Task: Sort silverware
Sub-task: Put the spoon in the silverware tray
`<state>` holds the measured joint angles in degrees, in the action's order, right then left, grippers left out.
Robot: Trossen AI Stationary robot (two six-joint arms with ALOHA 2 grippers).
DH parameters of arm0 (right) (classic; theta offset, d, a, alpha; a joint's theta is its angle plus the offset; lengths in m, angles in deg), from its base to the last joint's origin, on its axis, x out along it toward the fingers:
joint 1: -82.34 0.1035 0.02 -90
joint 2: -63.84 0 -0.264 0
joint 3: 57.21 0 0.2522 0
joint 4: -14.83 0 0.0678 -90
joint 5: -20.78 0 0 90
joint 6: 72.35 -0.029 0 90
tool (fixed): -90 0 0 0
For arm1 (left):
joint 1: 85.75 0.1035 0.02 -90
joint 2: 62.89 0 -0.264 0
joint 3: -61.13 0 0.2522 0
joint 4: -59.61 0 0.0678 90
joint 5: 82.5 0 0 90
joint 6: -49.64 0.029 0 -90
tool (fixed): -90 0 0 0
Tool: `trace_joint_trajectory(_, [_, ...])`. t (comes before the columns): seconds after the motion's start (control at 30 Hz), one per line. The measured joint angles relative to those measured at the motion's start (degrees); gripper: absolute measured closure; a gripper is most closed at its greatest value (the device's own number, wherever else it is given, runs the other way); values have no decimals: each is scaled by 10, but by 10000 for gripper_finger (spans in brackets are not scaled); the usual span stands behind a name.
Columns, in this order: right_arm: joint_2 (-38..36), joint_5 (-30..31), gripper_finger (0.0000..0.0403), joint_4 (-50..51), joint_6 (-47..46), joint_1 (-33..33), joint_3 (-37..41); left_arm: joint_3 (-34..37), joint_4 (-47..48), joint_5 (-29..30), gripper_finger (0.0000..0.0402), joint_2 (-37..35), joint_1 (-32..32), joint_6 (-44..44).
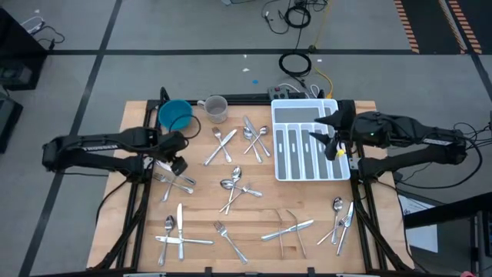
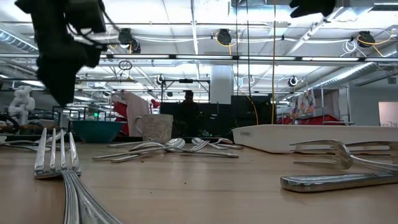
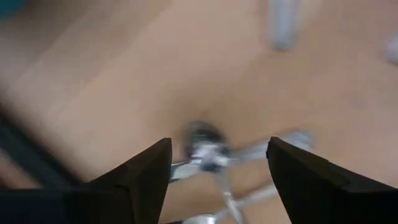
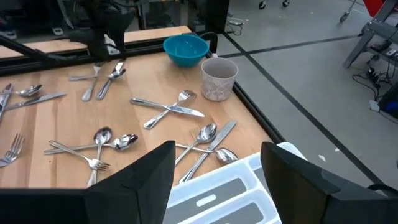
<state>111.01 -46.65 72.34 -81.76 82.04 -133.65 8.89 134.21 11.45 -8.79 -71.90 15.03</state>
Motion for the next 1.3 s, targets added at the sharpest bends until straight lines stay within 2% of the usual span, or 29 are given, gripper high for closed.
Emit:
trace_joint_trajectory(0.17, [15, -1, 172, 0, 0, 0, 0, 28, -3, 13, 134, -2, 44, -64])
trace_joint_trajectory(0.4, [28, -2, 172, 0, -1, 0, 0, 28, -19, 1, 134, -2, 92, -17])
trace_joint_trajectory(0.63, [30, -3, 172, 0, -3, 0, 0, 65, -70, -73, 134, -2, 131, 42])
trace_joint_trajectory(0.87, [30, -2, 172, -2, -4, 0, 0, 98, -104, -116, 134, -2, 136, 64])
trace_joint_trajectory(1.1, [30, -2, 172, -2, -4, 0, 0, 98, -105, -117, 134, -2, 136, 65])
trace_joint_trajectory(1.3, [30, -2, 172, -2, -4, 0, 0, 100, -111, -94, 134, -2, 136, 51])
